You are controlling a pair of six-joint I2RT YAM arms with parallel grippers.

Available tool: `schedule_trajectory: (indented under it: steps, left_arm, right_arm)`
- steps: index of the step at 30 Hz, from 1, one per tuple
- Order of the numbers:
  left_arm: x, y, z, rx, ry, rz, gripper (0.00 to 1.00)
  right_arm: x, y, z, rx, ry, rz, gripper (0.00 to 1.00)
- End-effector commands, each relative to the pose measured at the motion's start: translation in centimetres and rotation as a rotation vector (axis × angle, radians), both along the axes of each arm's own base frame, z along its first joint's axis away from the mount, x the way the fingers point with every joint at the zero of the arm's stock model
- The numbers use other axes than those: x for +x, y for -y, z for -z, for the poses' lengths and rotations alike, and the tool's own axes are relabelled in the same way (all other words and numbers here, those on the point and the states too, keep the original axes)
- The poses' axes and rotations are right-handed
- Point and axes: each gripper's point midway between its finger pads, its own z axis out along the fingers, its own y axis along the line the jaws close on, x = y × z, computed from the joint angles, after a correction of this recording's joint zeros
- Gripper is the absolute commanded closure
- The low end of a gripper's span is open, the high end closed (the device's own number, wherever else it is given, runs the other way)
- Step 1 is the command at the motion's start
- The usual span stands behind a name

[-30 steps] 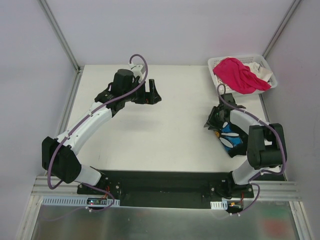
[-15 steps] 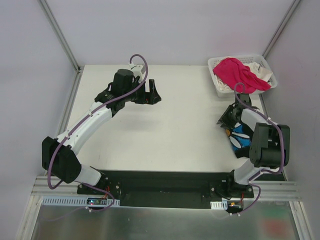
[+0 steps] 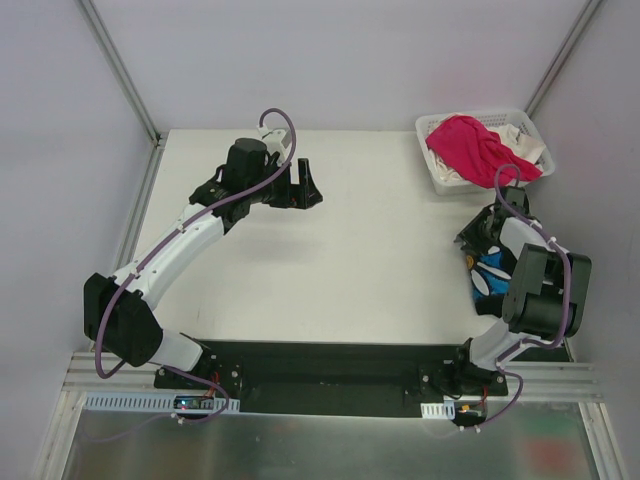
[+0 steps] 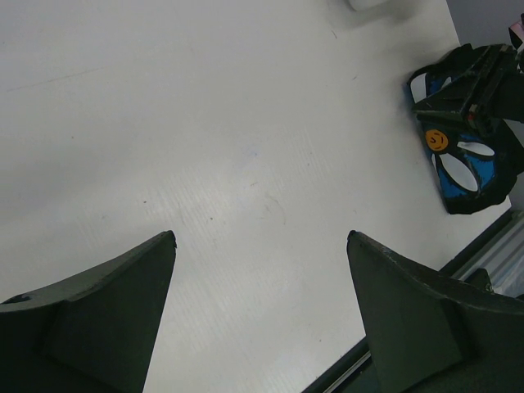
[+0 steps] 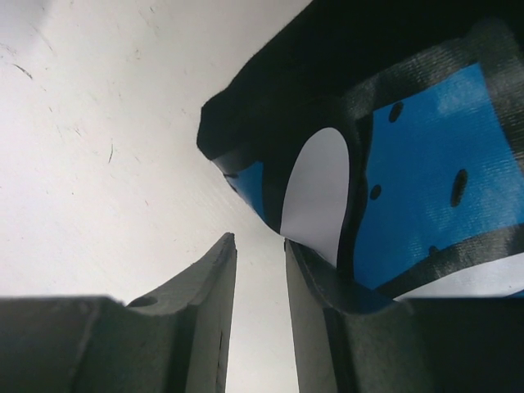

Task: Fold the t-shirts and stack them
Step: Put the neatly folded tshirt into the corner of the board with the right arm

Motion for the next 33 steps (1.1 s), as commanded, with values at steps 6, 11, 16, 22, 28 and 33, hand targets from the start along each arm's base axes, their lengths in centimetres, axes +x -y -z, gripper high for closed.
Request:
schedule_trajectory:
  steps: [6, 11, 16, 22, 28, 33]
  left_arm:
    - [-0.1, -0.6, -1.8, -0.019, 0.041, -0.013, 0.15]
    - [-0.2, -0.6, -2.0, -0.025, 0.037, -0.012, 0.15]
    - [-0.6, -0.4, -1.9, -0.036, 0.028, -0.008, 0.16]
    - [-0.8, -0.7, -2.1, -0.031, 0.042, -0.011, 0.16]
    - [-0.9, -0.8, -2.3, -0.030, 0.049, -0.008, 0.16]
    - [-1.2, -0.8, -1.8, -0.028, 0.037, -0.006, 0.15]
  right_arm:
    - [1.1, -0.8, -0.7, 0.038, 0.053, -0.022, 0.66]
    - [2.2, -4.2, -3.7, 0.021, 0.105, -0.167, 0.66]
    - [2.4, -3.4, -6.6, -0.061, 0.154, -0.156, 0.66]
    - [3.8, -0.1, -8.0, -0.051, 0.197, -0.083, 0.99]
    - [4.3, 2.3, -7.9, -0.047, 0.180, -0.035, 0.99]
    - [4.5, 4.7, -6.8, -0.064, 0.147, 0.035, 0.92]
